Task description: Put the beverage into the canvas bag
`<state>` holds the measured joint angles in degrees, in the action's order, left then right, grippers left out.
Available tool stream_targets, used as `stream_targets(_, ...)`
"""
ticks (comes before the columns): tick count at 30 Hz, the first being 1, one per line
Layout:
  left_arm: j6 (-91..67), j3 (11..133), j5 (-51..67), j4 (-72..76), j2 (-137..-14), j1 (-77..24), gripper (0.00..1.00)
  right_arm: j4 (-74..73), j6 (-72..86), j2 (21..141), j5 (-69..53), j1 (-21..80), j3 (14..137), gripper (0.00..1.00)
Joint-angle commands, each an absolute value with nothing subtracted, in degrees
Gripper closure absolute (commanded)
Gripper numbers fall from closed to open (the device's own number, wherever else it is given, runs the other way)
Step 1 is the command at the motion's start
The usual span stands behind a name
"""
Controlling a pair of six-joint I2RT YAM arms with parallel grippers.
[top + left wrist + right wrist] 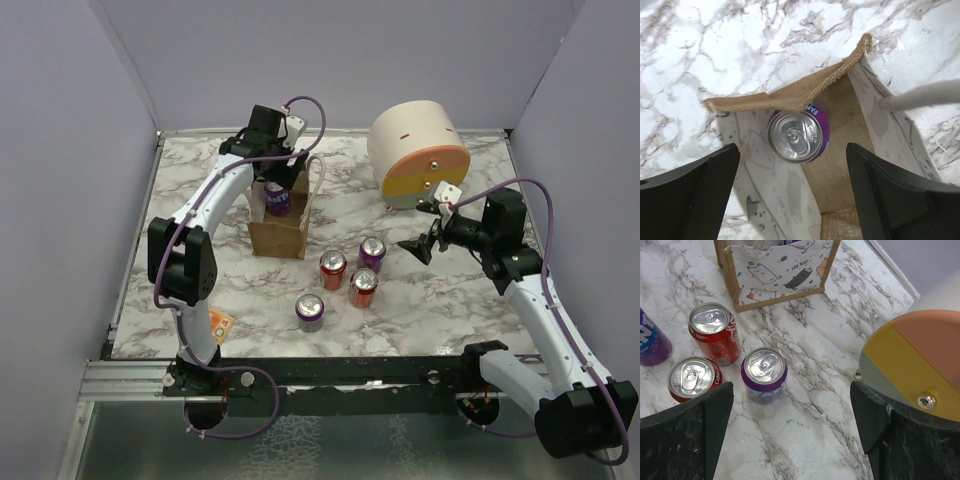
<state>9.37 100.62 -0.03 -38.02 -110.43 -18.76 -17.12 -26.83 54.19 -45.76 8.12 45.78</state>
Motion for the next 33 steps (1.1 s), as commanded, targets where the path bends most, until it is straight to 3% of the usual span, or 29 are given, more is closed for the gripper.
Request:
stream_targets(1, 8.3, 102.7, 1.1, -37.4, -104.0, -18.6, 0.10, -16.9, -27.1, 54.2, -45.1, 7.8, 45.2, 0.00)
stream_targets(8, 8.9, 99.5, 6.8, -35.0, -95.0, -18.6, 0.11, -17.0, -27.1, 54.1, -45.0, 7.8, 45.2, 0.00)
stream_targets(21, 22.9, 78.4, 28.3, -35.9, -71.4, -27.4, 0.12, -16.8, -25.9, 53.9, -45.5, 7.8, 45.7, 0.00)
stream_targets(33, 33.5, 71.3, 30.9, -40.2, -72.3, -35.7, 0.12, -16.7, -25.9, 54.2, -44.6, 7.8, 45.6, 0.00)
